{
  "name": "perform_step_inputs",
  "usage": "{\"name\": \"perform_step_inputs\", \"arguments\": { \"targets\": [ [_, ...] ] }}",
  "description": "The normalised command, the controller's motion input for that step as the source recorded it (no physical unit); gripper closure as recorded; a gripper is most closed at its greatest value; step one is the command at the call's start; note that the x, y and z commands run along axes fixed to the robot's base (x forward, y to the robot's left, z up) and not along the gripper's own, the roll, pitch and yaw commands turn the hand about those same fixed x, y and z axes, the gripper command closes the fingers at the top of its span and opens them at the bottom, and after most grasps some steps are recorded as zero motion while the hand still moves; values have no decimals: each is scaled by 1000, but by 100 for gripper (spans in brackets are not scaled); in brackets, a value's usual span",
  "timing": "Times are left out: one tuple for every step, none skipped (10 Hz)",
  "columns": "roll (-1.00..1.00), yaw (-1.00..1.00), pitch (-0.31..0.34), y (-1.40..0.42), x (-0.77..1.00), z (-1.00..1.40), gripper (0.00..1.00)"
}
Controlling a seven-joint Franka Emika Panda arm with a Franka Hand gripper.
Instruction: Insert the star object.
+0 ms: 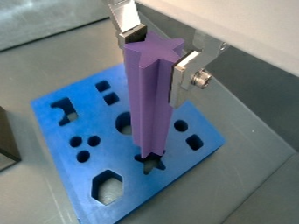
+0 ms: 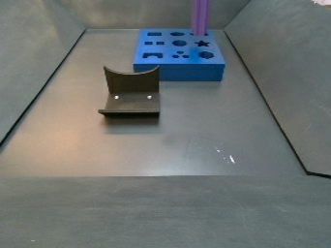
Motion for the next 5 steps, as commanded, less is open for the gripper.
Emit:
{"name": "perform_step_inputs", "arguments": {
  "targets": [
    [176,60,36,83,-20,-497,100],
    [210,254,0,46,-131,-466,100],
    [230,194,20,0,-43,-406,100],
    [184,114,6,0,-134,-414,100],
    [169,171,0,0,-300,-340,100]
  ]
}}
